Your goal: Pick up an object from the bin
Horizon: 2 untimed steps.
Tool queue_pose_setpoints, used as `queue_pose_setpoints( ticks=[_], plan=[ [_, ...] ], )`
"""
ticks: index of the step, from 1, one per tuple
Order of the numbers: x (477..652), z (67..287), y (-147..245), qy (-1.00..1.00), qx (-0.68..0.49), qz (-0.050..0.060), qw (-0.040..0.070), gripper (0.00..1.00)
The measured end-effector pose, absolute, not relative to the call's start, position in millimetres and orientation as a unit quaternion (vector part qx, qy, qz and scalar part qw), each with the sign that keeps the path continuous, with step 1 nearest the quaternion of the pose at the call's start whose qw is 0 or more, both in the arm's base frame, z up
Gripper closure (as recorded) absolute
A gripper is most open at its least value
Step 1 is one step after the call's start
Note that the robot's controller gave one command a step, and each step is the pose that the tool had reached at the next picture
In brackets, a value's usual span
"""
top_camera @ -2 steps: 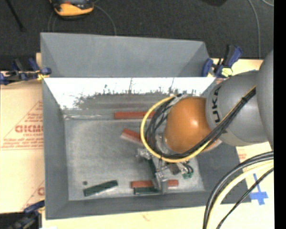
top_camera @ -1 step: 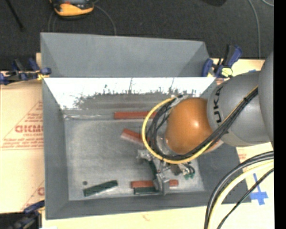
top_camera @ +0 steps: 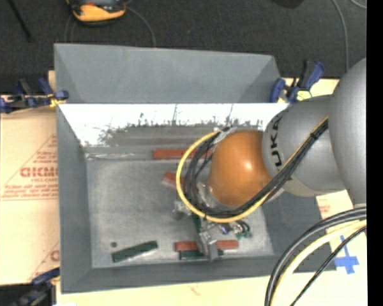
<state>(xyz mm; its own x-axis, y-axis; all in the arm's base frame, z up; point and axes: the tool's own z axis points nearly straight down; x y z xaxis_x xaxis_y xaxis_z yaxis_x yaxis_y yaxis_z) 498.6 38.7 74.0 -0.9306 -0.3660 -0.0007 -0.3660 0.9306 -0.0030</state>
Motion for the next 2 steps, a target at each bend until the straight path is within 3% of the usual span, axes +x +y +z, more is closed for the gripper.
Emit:
queue_pose_setpoints(
  ticks=[1,2],
  plan=[
    [497.2,76.5,53.2,0.808,-0.589,-0.005,0.013,1.0],
    [497.3,76.5,53.1,0.809,-0.588,-0.005,0.013,1.0]
  ],
)
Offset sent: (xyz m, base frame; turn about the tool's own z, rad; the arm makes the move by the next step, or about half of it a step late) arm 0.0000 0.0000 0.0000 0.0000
